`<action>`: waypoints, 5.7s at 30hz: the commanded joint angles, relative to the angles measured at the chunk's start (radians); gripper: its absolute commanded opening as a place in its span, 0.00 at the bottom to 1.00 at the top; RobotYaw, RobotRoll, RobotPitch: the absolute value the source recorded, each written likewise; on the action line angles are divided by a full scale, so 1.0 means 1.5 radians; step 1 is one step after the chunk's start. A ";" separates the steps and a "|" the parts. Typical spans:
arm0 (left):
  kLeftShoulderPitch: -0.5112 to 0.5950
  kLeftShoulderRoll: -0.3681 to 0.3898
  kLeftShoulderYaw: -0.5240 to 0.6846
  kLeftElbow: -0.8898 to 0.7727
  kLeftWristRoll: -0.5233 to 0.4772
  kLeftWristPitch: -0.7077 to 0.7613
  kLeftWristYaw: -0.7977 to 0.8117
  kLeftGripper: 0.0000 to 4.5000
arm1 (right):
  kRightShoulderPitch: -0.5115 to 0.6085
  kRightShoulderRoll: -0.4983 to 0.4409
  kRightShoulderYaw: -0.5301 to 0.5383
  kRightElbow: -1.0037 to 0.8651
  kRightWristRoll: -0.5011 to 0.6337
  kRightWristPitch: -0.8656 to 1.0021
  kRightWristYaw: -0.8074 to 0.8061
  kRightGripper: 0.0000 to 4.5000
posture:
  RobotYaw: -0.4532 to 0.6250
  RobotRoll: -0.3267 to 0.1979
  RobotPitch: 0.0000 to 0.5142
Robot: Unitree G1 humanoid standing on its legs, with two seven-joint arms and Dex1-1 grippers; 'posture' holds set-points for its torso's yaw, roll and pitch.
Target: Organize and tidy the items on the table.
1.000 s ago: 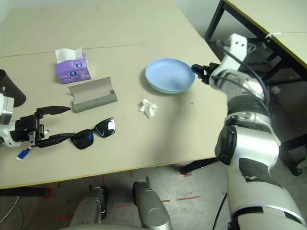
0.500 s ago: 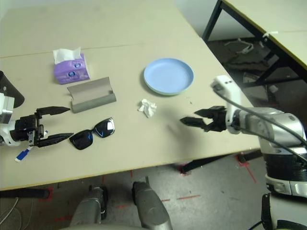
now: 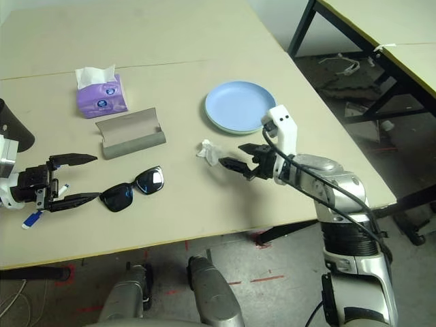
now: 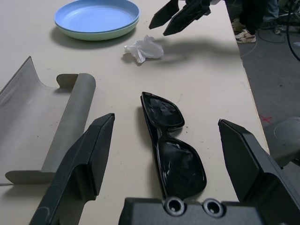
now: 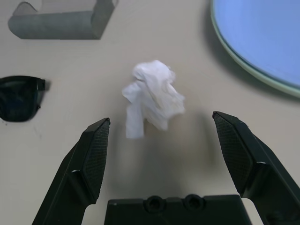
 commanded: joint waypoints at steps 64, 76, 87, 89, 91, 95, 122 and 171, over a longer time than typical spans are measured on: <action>0.039 -0.019 -0.002 0.000 0.015 -0.035 0.042 1.00 | -0.284 0.089 -0.050 0.455 -0.155 -0.276 -0.170 0.29 | 0.25 0.62 0.43; 0.047 -0.016 0.001 0.020 0.014 -0.041 0.030 1.00 | -0.213 -0.047 0.012 0.212 -0.149 -0.122 -0.021 0.99 | 0.22 0.62 0.44; 0.102 0.007 0.041 0.041 0.009 -0.077 -0.013 1.00 | -0.294 -0.121 0.259 -0.166 -0.115 0.082 0.194 0.99 | 0.22 0.62 0.45; 0.115 0.012 0.045 0.036 0.010 -0.083 -0.021 1.00 | -0.319 -0.100 0.289 -0.192 -0.111 0.096 0.207 0.99 | 0.23 0.62 0.45; 0.130 0.018 0.053 0.031 0.010 -0.089 -0.027 1.00 | -0.344 -0.075 0.317 -0.209 -0.110 0.116 0.208 0.99 | 0.24 0.62 0.45; 0.149 0.025 0.071 0.026 0.008 -0.092 -0.022 1.00 | -0.396 -0.030 0.378 -0.222 -0.129 0.132 0.204 0.99 | 0.25 0.62 0.45; 0.189 0.032 0.104 0.006 0.003 -0.086 -0.004 1.00 | -0.361 0.256 0.575 0.079 -0.332 -0.113 0.130 0.99 | 0.28 0.62 0.47; 0.166 0.025 0.129 -0.009 -0.028 -0.059 0.048 1.00 | -0.347 0.268 0.523 0.082 -0.397 -0.159 0.224 0.09 | 0.30 0.62 0.45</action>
